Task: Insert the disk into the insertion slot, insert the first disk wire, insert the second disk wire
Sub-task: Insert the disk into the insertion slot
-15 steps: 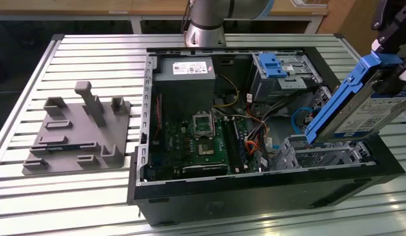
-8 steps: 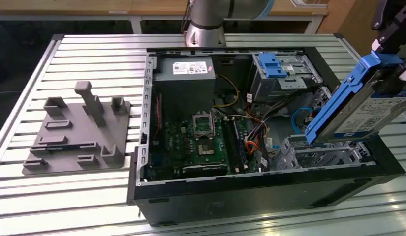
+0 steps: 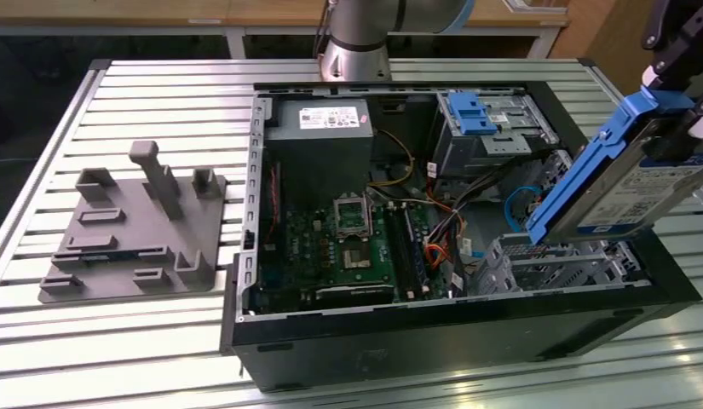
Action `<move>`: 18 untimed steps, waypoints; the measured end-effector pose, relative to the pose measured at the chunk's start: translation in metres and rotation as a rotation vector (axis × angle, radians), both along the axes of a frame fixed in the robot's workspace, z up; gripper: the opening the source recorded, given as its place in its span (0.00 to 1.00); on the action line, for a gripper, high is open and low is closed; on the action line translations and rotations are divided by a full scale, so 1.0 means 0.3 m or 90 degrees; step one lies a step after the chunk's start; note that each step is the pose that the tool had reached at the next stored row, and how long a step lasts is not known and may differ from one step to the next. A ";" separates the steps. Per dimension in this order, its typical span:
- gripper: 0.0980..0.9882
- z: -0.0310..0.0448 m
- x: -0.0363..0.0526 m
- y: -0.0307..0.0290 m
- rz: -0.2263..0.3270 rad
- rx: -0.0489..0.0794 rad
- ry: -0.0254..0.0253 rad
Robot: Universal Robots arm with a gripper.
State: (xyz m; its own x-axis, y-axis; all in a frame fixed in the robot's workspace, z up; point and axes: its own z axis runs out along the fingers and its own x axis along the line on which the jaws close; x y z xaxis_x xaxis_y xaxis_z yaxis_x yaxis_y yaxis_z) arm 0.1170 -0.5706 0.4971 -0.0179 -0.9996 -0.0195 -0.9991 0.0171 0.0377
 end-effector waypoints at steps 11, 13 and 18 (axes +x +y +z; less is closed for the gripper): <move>0.30 0.000 0.000 -0.005 0.000 0.045 -0.0018; 0.30 0.000 0.000 -0.005 0.000 0.045 -0.0018; 0.30 -0.002 0.013 -0.005 0.000 0.045 -0.0018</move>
